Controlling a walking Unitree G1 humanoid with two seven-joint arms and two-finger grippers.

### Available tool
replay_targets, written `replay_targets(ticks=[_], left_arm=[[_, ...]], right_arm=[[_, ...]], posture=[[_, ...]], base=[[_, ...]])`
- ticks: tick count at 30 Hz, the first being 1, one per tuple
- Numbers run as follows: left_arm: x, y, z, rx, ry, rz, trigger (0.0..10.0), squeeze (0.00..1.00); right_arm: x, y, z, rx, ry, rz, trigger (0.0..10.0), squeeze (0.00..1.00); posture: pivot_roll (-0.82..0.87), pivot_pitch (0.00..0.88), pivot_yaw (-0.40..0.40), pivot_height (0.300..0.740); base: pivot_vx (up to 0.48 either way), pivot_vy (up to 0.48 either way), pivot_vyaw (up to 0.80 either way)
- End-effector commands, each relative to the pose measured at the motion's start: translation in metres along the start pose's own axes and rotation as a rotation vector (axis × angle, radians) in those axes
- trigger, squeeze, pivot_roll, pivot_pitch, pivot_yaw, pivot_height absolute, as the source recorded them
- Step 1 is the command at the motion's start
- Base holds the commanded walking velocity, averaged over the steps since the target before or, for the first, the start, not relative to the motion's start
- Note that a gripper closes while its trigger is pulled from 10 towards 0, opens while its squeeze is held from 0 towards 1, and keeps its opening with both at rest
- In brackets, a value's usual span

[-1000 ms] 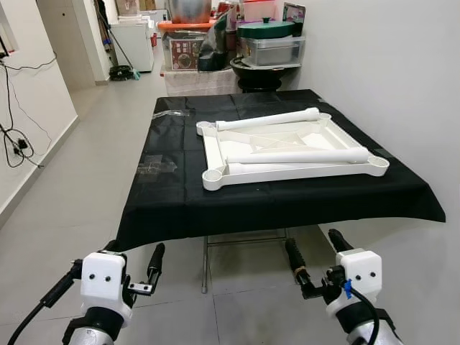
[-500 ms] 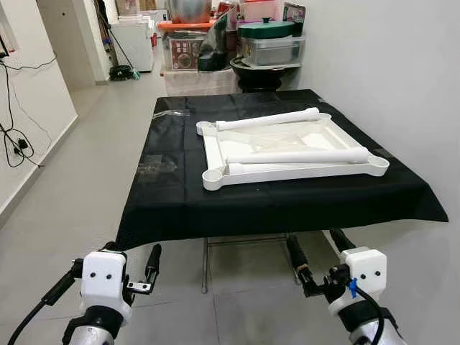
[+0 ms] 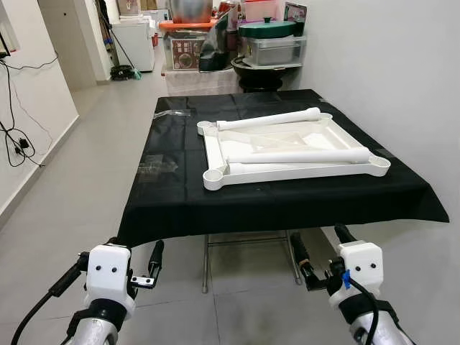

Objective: Building children table

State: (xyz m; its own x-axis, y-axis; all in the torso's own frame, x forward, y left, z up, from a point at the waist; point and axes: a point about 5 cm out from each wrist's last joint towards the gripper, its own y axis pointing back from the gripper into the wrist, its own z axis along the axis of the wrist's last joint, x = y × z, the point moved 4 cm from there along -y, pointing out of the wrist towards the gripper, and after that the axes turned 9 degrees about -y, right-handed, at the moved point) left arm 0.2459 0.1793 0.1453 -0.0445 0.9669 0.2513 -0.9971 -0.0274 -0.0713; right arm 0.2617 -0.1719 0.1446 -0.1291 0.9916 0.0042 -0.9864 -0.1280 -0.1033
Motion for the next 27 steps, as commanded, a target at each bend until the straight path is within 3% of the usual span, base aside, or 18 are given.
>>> replay_targets(ticks=[1, 20, 27], left_arm=[[0.001, -0.001, -0.003, 0.014, 0.007, -0.001, 10.0, 0.00], [-0.006, -0.005, 0.003, -0.017, 0.010, -0.024, 10.0, 0.00], [-0.007, -0.007, 0.003, -0.017, 0.006, -0.024, 10.0, 0.00]], right_arm=[[0.000, -0.001, -0.003, 0.015, 0.017, 0.007, 10.0, 0.00], [0.000, -0.003, 0.001, -0.001, 0.053, 0.038, 10.0, 0.00], [0.004, -0.012, 0.004, -0.019, 0.093, 0.065, 10.0, 0.00]], posture=[[0.01, 0.000, -0.011, 0.740], [0.00, 0.000, -0.010, 0.740], [0.01, 0.000, -0.016, 0.740]], base=[[0.000, 0.000, 0.00], [0.466, 0.000, 0.00], [0.466, 0.000, 0.00]])
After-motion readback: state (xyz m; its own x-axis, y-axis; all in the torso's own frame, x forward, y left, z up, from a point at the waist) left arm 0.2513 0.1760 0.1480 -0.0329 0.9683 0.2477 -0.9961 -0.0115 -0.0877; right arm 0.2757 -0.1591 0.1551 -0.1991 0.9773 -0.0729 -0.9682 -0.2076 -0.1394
